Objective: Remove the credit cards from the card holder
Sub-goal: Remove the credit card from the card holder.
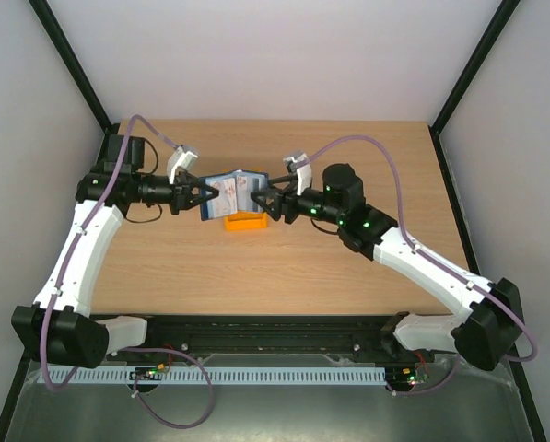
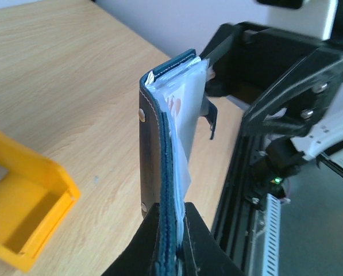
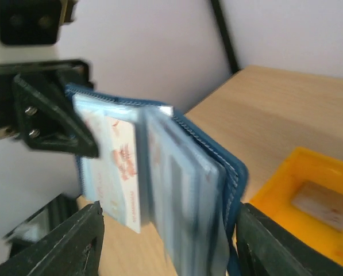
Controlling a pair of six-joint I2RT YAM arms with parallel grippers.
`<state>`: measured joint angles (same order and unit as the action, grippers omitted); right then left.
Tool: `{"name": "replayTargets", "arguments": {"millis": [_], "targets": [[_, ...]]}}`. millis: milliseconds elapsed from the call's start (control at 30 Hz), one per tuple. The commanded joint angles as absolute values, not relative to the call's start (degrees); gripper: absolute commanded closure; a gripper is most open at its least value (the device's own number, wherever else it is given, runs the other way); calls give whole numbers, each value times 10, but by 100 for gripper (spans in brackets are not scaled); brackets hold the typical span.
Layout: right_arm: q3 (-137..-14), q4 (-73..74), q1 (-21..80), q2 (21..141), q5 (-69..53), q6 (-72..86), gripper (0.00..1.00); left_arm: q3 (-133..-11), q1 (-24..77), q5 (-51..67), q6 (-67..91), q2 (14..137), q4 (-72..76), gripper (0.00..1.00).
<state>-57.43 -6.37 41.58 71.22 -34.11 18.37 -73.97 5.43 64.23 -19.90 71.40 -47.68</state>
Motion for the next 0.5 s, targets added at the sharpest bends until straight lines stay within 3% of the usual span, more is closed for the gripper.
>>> {"name": "replayTargets", "arguments": {"millis": [0, 100, 200, 333, 467], "targets": [[-609, -9, 412, 672, -163, 204, 38, -728, 52, 566, -99, 705, -393, 98], [-606, -18, 412, 643, -110, 222, 40, -727, 52, 535, -84, 706, -381, 98], [-596, -55, 414, 628, -144, 235, 48, -728, 52, 533, -83, 711, -381, 98], [-614, -64, 429, 660, -236, 207, 56, -746, 52, 536, -93, 724, -394, 98], [-637, -129, 432, 725, -439, 221, 57, -788, 52, 579, -128, 744, -437, 98]]}}
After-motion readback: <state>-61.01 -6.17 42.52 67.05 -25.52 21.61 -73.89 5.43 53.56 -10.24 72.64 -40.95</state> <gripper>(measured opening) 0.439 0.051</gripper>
